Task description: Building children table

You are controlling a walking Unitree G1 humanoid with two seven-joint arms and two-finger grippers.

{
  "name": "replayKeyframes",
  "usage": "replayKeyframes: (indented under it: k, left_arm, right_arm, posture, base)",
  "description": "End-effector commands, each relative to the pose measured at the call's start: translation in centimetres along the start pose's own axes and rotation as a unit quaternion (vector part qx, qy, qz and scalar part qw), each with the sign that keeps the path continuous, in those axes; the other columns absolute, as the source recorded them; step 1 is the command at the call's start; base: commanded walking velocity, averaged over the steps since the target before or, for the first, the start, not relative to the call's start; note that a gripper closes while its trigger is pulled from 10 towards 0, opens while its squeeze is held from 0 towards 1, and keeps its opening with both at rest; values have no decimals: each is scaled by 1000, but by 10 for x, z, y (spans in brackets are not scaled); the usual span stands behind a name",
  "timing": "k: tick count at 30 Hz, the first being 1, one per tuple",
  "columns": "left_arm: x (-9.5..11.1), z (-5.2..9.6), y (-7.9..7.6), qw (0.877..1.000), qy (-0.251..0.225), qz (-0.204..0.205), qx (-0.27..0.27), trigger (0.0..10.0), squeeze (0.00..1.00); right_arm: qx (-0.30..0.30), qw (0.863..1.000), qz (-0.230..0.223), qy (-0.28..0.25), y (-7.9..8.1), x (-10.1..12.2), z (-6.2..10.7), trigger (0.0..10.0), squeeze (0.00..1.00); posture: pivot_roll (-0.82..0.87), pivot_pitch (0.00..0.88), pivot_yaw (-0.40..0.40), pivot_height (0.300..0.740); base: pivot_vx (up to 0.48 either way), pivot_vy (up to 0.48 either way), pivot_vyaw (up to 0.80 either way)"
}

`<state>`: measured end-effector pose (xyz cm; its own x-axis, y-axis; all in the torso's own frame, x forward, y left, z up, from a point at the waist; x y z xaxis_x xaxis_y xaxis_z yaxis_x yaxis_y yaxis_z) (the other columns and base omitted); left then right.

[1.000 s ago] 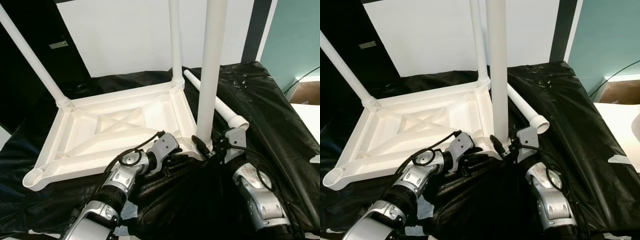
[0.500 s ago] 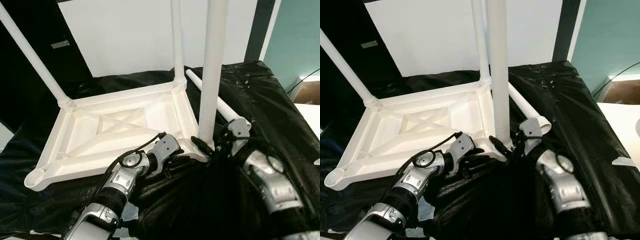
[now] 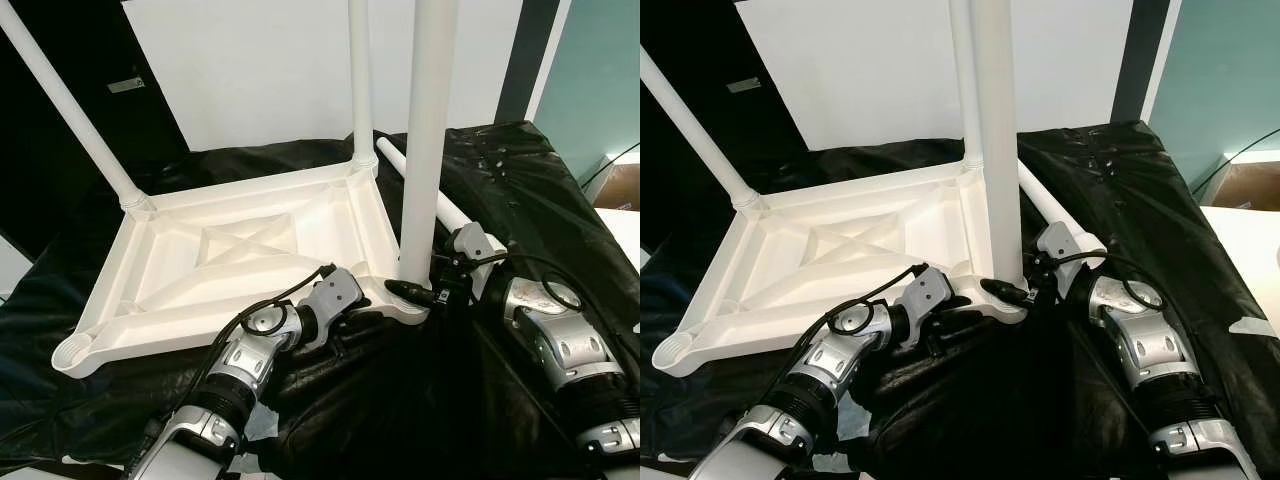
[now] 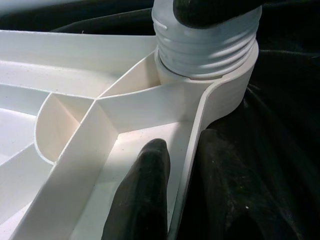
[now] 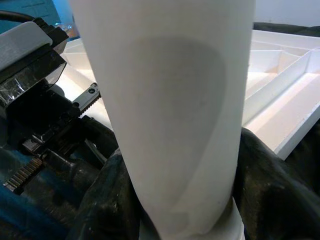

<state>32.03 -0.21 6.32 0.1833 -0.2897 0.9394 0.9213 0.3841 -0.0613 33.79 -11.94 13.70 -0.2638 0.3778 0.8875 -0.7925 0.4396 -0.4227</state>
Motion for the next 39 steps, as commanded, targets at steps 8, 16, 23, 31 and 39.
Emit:
replayKeyframes:
  k: [8,16,23,31,39]
  left_arm:
    - [-39,4,-6,997,57,49,-8,10000,0]
    - [-37,5,-4,997,54,48,-5,10000,0]
    - [-38,6,-5,997,53,51,-5,10000,0]
    - [-31,5,-5,997,29,69,0,10000,0]
    - [-26,8,-2,996,7,87,5,10000,0]
  right_arm:
    - [-80,993,-85,-2,18,-15,-6,0,0]
    - [-291,949,-119,3,14,-22,3,0,0]
    - [-322,940,-114,24,15,-26,6,10000,0]
    - [-257,964,-67,3,0,-8,0,10000,0]
    - [-153,988,-25,-5,-8,4,-7,10000,0]
  posture:
    - [-41,0,101,740]
    - [-36,0,98,740]
    - [-36,0,91,740]
    - [-30,0,79,740]
    - [-39,0,86,740]
  base:
    - [0,0,0]
    - [0,0,0]
    - [0,0,0]
    - [0,0,0]
    - [0,0,0]
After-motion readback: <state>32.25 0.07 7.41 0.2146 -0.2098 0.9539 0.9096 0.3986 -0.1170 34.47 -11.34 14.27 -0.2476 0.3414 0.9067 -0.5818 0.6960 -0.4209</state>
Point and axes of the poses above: a point about 5 cm out from each wrist's last joint towards the gripper, its own z axis pointing back from the gripper into the wrist, its own x axis along the axis of the wrist's last joint, y = z × x, the point moved 6 cm from there along -z, pointing out of the wrist towards the gripper, and after that the axes turned 11 degrees about z, right-handed, at the moved point
